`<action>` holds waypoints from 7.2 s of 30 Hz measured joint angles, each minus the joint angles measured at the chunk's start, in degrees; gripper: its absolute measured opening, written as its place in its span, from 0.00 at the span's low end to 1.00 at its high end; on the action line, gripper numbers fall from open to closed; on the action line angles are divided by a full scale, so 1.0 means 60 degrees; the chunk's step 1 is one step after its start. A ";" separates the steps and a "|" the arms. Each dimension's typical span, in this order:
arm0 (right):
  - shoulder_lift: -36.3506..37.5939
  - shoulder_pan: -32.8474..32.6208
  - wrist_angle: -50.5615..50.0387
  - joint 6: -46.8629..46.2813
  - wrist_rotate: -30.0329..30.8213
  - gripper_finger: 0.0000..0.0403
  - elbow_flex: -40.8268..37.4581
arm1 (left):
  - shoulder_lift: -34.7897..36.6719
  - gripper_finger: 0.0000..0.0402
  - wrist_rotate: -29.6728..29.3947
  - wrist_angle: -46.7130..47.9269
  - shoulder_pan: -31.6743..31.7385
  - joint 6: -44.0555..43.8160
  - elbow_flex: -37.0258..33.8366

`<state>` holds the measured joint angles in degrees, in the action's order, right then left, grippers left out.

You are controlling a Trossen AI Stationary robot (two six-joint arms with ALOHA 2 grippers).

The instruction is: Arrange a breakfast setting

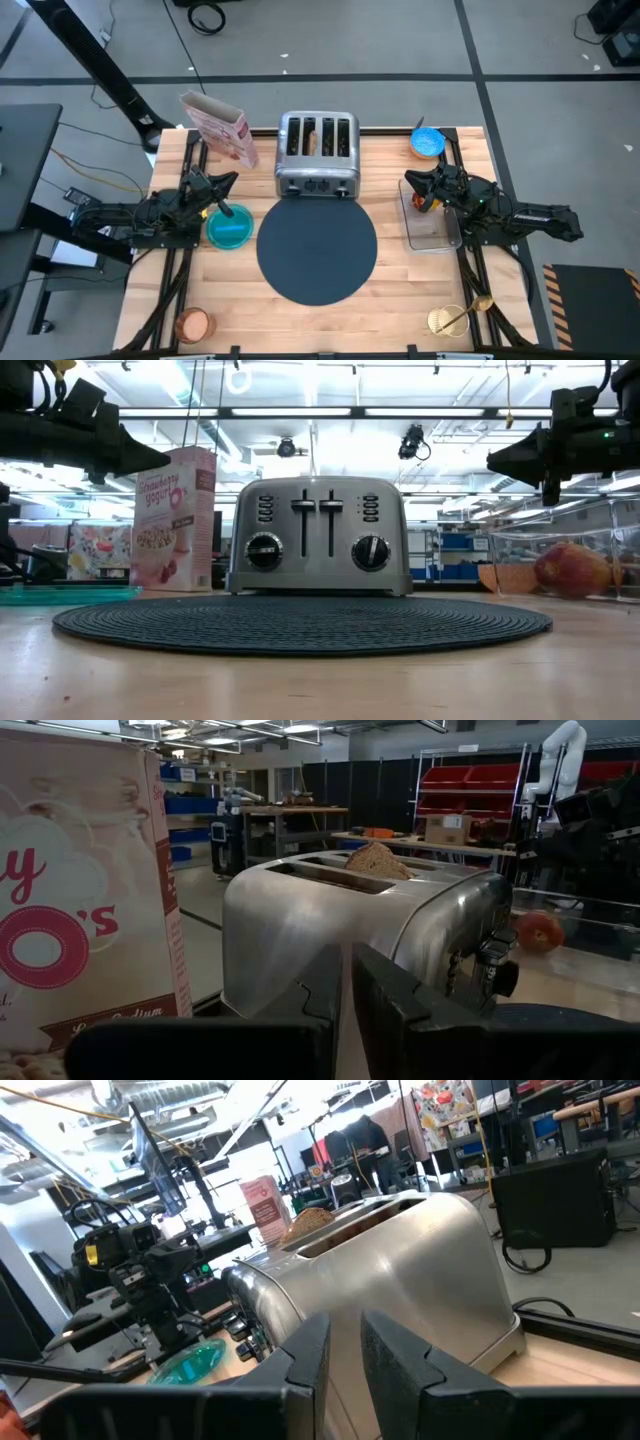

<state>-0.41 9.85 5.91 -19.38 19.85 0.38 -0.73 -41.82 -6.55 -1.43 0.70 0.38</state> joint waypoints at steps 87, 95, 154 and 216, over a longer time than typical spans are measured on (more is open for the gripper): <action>-0.7244 -0.1887 0.3700 -0.0327 -0.2335 0.17 0.5717 | -0.6653 0.08 0.3708 0.1122 -0.0502 -0.1570 0.6368; -0.8524 -0.2024 0.4442 -0.1014 -0.2542 0.17 0.7030 | -0.7864 0.06 0.3763 0.5245 -0.1718 -0.3025 0.8895; -1.1234 -0.3730 -0.1793 0.0011 0.2499 0.43 0.9471 | -1.5579 0.47 0.4100 0.9800 -0.4032 -1.1736 0.8284; -1.1223 -0.3679 -0.1641 0.1059 0.2499 0.43 0.9464 | -1.5624 0.02 0.5374 0.9847 -0.3123 -1.1450 0.7807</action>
<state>-67.75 -12.23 -3.94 -13.02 34.85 57.17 -94.48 -9.58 52.53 -20.16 -68.00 47.22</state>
